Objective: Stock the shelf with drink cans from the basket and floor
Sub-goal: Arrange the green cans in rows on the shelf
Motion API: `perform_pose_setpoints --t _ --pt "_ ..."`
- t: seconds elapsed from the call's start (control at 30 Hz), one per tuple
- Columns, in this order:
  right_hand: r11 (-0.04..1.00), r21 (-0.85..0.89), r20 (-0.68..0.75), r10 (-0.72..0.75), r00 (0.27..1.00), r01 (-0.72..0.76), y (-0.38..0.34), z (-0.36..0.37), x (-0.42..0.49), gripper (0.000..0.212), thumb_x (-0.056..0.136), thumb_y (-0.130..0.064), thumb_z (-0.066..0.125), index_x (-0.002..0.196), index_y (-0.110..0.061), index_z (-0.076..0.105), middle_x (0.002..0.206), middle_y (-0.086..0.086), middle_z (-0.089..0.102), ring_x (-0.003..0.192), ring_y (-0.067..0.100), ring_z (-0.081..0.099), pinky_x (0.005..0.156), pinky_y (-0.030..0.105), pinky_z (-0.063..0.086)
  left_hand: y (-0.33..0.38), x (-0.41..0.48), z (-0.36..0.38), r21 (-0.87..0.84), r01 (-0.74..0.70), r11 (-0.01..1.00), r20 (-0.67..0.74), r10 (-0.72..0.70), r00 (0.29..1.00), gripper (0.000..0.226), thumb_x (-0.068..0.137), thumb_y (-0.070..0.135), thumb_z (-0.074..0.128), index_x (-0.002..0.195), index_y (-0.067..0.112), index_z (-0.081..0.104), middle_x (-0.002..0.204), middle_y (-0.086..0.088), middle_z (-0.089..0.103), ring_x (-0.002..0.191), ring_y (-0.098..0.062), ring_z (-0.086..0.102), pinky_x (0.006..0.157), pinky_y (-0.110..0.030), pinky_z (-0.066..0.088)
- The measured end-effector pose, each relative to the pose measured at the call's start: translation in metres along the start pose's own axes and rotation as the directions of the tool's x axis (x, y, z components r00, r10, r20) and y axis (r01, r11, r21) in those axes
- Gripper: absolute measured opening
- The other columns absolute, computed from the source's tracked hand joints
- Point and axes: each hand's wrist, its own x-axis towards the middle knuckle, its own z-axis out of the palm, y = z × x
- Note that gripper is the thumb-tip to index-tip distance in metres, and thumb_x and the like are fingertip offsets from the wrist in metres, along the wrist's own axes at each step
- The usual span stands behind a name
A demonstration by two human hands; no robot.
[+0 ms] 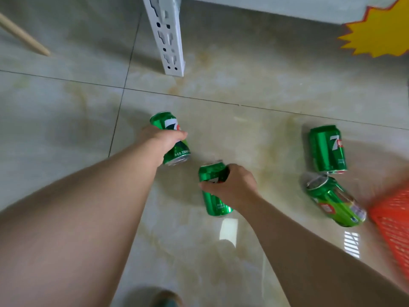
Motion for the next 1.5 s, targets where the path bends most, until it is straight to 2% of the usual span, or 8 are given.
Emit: perform_pose_setpoints --t 0.13,0.27,0.4,0.63,0.87,1.07,1.33,1.5 --pt "0.986 0.164 -0.133 0.024 0.991 -0.002 -0.007 -0.04 -0.025 0.047 0.065 -0.047 0.08 0.097 -0.015 0.066 0.094 0.005 0.068 0.083 0.023 0.065 0.071 0.034 0.056 0.006 -0.037 -0.024 -0.039 -0.007 0.999 0.014 0.008 1.0 0.05 0.066 0.031 0.083 0.107 0.014 0.059 0.105 -0.005 0.065 0.092 -0.023 0.064 0.088 -0.037 0.055" --pt "0.969 0.244 -0.254 0.017 0.967 0.047 -0.027 -0.099 -0.069 0.051 0.066 -0.05 0.08 0.099 -0.014 0.064 0.096 0.004 0.066 0.086 0.023 0.062 0.069 0.031 0.051 0.035 -0.098 -0.049 0.042 -0.126 0.991 0.059 0.123 0.991 0.07 0.047 0.046 0.082 0.109 0.02 0.062 0.103 -0.001 0.068 0.092 -0.021 0.066 0.087 -0.038 0.055" --pt "0.949 0.3 -0.33 0.01 0.944 0.095 -0.054 -0.17 -0.123 0.049 0.066 -0.052 0.08 0.096 -0.017 0.062 0.095 0.001 0.068 0.088 0.022 0.063 0.075 0.035 0.055 0.081 -0.174 -0.07 0.004 -0.242 0.97 0.148 0.239 0.96 0.046 0.059 0.036 0.084 0.097 0.025 0.06 0.099 0.003 0.069 0.094 -0.018 0.066 0.09 -0.039 0.053" --pt "0.865 0.466 -0.431 0.042 0.902 0.183 -0.092 -0.297 -0.225 0.05 0.063 -0.054 0.08 0.098 -0.02 0.067 0.09 -0.003 0.071 0.084 0.018 0.067 0.078 0.039 0.057 0.174 -0.318 -0.11 -0.055 -0.432 0.9 0.269 0.43 0.862 0.032 0.069 0.017 0.081 0.091 0.025 0.061 0.093 0.006 0.069 0.09 -0.013 0.065 0.079 -0.028 0.049" --pt "0.83 0.483 -0.487 -0.011 0.873 0.28 -0.105 -0.425 -0.318 0.043 0.07 -0.047 0.08 0.101 -0.022 0.064 0.087 -0.013 0.067 0.076 0.0 0.061 0.055 0.016 0.044 0.27 -0.431 -0.149 -0.056 -0.553 0.831 0.379 0.531 0.758 0.051 0.06 0.016 0.089 0.099 0.026 0.057 0.093 0.006 0.068 0.09 -0.015 0.064 0.072 -0.028 0.047" --pt "0.815 0.455 -0.6 -0.017 0.8 0.359 -0.123 -0.511 -0.377 0.047 0.064 -0.053 0.081 0.098 -0.023 0.067 0.089 -0.01 0.071 0.084 0.01 0.067 0.071 0.031 0.058 0.354 -0.526 -0.167 -0.106 -0.679 0.726 0.443 0.646 0.621 0.033 0.07 0.007 0.081 0.084 0.024 0.057 0.087 0.003 0.067 0.082 -0.015 0.064 0.063 -0.022 0.044" --pt "0.807 0.416 -0.695 -0.015 0.719 0.419 -0.143 -0.598 -0.442 0.052 0.063 -0.052 0.082 0.104 -0.022 0.067 0.088 -0.009 0.071 0.08 0.01 0.067 0.069 0.028 0.057 0.427 -0.617 -0.175 -0.142 -0.802 0.581 0.517 0.734 0.44 0.046 0.071 0.001 0.079 0.094 0.029 0.051 0.097 -0.002 0.065 0.083 -0.014 0.062 0.06 -0.019 0.045" --pt "0.795 0.393 -0.755 -0.007 0.656 0.461 -0.136 -0.649 -0.462 0.052 0.067 -0.047 0.081 0.109 -0.021 0.066 0.092 -0.008 0.07 0.084 0.013 0.067 0.077 0.034 0.057 0.463 -0.652 -0.162 -0.092 -0.853 0.514 0.527 0.752 0.396 0.079 0.062 0.011 0.086 0.121 0.032 0.038 0.106 -0.001 0.062 0.097 -0.019 0.062 0.074 -0.029 0.052"
